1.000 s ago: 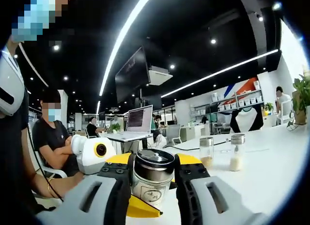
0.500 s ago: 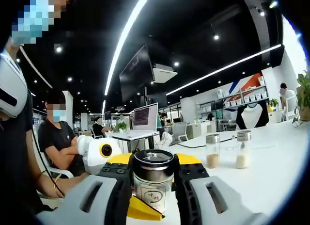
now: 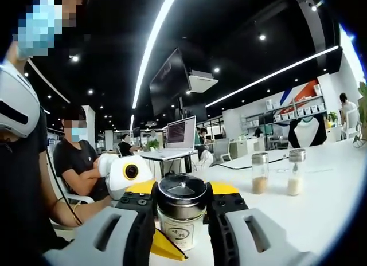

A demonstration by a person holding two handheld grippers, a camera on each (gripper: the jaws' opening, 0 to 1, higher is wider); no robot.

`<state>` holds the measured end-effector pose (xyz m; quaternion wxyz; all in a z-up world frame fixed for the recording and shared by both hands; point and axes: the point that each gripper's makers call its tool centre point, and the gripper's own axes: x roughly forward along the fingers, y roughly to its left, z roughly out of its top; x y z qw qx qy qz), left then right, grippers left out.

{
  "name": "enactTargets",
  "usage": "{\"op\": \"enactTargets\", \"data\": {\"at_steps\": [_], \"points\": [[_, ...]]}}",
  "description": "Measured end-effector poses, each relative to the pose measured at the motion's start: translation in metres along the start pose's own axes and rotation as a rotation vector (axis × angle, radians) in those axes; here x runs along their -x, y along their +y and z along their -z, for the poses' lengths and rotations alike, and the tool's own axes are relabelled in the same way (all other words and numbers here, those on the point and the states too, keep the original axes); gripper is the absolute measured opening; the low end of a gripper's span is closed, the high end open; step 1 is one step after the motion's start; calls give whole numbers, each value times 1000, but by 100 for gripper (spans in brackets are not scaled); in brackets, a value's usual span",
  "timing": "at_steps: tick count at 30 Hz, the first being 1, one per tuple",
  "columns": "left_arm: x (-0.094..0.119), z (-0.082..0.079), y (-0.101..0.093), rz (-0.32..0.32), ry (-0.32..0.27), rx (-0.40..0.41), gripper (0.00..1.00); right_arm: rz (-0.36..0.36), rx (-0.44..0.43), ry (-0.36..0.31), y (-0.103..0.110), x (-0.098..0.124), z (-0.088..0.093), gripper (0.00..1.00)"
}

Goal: Rotate the seasoning bottle until the label or dispensing opening points toward the visible target arrow and the bottle remains upright within the marked orientation range

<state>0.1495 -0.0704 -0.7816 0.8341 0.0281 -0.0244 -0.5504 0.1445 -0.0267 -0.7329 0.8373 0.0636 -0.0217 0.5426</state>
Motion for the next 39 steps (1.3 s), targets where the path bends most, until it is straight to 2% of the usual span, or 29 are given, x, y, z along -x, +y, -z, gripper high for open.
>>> {"op": "enactTargets", "data": {"at_steps": [5,7,9,12,14,18,20,26,28,35,38,39], "points": [[-1,4,0,11,19,3,39,29,32,-7,1,-1,3,31],[-1,9,1,9,40,1,39,50,55,15,-2,-3,7,31],[-1,12,0,13,51,6,39,54,49,30,-2,-4,10,31],[1,13,0,6,39,27,39,71,24,20,-4,-2,10,31],[1,11,2,-16,30,37,39,100,33,16,-5,-3,8,31],[-1,11,11,-91,62,-13,38,184,140,32,-9,-6,7,31],[-2,12,12,-109,76,-26,38,211,154,40,-10,-7,8,31],[-1,12,14,-131,87,-28,38,238,130,25,-13,-5,7,31],[-2,11,14,-146,84,-31,38,277,101,12,-18,-3,6,31],[-5,14,23,-247,91,-27,38,346,102,12,-27,-3,7,31],[-3,13,33,-375,107,-84,42,378,132,17,-30,-4,7,31],[-4,13,32,-382,117,-112,42,382,134,14,-31,-4,7,31]]}}
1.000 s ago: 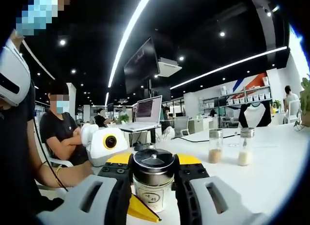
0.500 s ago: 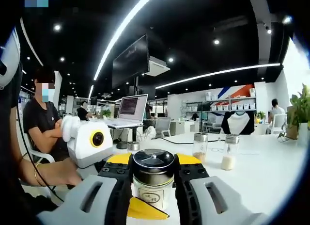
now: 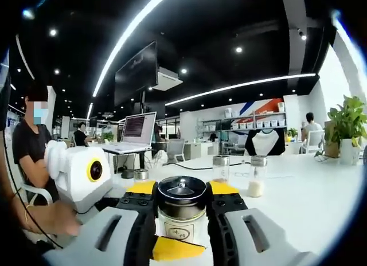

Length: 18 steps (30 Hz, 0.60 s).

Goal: Rotate the seasoning bottle until the label or dispensing opening points toward the visible target arrow and the bottle remains upright within the marked orientation range

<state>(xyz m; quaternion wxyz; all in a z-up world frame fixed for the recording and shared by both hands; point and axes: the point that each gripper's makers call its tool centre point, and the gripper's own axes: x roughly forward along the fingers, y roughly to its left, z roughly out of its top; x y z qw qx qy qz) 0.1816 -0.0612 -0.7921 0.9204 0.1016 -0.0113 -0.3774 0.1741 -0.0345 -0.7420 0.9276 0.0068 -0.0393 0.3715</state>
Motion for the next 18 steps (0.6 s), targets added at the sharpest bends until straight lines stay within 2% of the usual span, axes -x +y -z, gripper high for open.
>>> {"op": "enactTargets", "data": {"at_steps": [2,7,12,18], "points": [[-1,3,-1,-33,31,-61,39,7,-10,-4,-1,-2,1,31],[-1,14,5,-133,110,-136,42,15,-21,-11,1,-3,1,31],[3,17,11,-226,104,-79,44,15,-35,-2,3,-4,3,31],[7,20,19,-317,84,14,44,28,-53,-25,5,-3,0,31]]}}
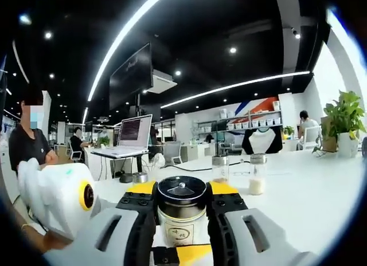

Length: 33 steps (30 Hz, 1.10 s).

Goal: Rotate the seasoning bottle until the label or dispensing opening points toward the visible target arrow and the bottle remains upright within the marked orientation range

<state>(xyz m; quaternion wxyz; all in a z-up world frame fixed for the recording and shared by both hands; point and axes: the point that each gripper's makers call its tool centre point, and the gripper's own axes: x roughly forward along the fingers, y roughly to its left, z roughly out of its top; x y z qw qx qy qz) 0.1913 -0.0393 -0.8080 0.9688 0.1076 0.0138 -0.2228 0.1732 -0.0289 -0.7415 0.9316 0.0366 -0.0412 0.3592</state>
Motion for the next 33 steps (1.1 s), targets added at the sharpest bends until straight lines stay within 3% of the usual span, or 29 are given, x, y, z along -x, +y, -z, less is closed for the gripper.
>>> {"op": "enactTargets", "data": {"at_steps": [6,12,23,33], "points": [[7,3,2,-71,10,16,43,13,-25,-5,3,0,4,31],[8,9,6,-93,32,26,44,-8,-33,9,12,-4,9,31],[12,9,11,-107,31,69,44,-16,-35,16,16,-7,12,31],[15,6,5,-91,16,49,37,-4,-33,12,10,-9,10,31]]}}
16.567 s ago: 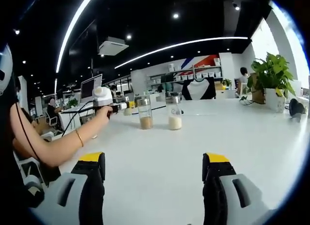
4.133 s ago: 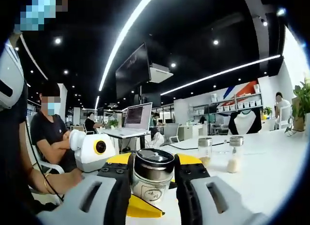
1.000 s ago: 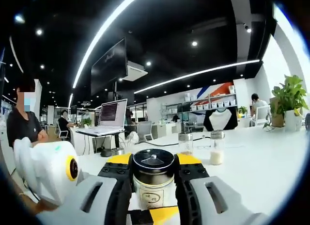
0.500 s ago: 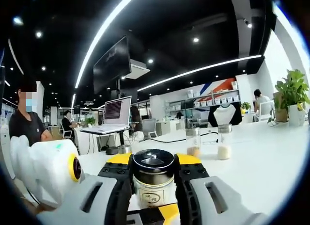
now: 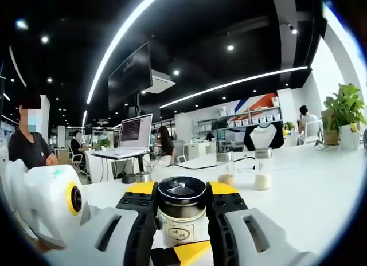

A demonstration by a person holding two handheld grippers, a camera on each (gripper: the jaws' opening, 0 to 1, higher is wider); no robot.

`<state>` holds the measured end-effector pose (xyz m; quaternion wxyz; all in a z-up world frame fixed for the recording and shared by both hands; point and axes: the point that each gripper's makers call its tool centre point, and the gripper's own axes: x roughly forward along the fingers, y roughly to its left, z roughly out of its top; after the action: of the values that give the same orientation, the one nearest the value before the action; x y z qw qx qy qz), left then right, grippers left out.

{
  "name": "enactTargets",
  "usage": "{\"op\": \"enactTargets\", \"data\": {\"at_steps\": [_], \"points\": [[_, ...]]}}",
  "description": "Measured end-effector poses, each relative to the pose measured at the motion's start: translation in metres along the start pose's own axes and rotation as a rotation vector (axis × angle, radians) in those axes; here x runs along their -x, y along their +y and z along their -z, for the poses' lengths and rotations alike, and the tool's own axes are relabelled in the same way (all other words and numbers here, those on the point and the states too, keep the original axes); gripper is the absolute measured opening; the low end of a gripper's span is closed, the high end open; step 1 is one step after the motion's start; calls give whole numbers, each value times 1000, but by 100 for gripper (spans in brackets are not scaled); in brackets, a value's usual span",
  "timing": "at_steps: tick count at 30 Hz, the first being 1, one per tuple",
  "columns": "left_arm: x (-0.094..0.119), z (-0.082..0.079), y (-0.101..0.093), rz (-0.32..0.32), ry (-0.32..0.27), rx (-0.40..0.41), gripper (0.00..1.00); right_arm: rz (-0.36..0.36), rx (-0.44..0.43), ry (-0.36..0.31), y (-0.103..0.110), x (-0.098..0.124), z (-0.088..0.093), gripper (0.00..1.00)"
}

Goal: Rotate the seasoning bottle until the label or dispensing opening points toward the visible target arrow and the bottle remains upright within the marked orientation range

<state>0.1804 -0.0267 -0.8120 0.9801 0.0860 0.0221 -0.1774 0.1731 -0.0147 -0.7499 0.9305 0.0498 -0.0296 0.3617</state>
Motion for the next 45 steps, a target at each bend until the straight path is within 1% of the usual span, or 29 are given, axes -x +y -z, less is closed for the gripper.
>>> {"op": "enactTargets", "data": {"at_steps": [5,13,15,17,19,23,25,26,27,28,29,30,31,32,33,35,37,41,45], "points": [[1,-2,0,14,-14,5,36,7,18,1,-1,0,-1,31],[-3,-1,-4,73,-19,33,36,5,21,21,-5,1,1,31],[-5,2,-4,91,-9,40,36,-15,19,38,-5,0,4,31],[-6,5,-4,114,10,41,36,-21,12,46,-6,-1,7,31],[-6,6,-5,125,15,38,36,-23,8,49,-6,0,8,31],[-6,6,-8,175,17,47,36,-22,11,51,-7,2,8,31],[-7,6,-9,195,25,32,36,-25,9,51,-8,2,8,31],[-8,4,-10,224,20,29,36,-24,7,51,-9,2,6,31],[-8,4,-10,235,19,38,36,-27,7,50,-9,2,6,31],[-8,2,-13,267,14,35,36,-28,10,50,-10,3,5,31],[-8,1,-14,289,9,52,36,-29,12,48,-10,3,4,31],[-9,1,-13,292,6,62,36,-36,12,45,-10,2,3,31],[-10,1,-12,296,6,51,36,-43,12,45,-10,2,2,31],[-10,1,-13,327,6,41,36,-44,5,50,-12,2,2,31],[-10,-2,-16,363,-9,89,36,-50,0,43,-12,1,1,31],[-9,-3,-15,388,-23,102,36,-57,6,44,-10,1,0,31],[-8,-4,-17,428,-35,140,36,-69,11,44,-9,1,-1,31],[-8,-2,-13,434,-30,127,36,-97,6,49,-7,-3,1,31],[-5,-1,-11,473,-39,124,36,-123,6,58,-3,-4,2,31]]}}
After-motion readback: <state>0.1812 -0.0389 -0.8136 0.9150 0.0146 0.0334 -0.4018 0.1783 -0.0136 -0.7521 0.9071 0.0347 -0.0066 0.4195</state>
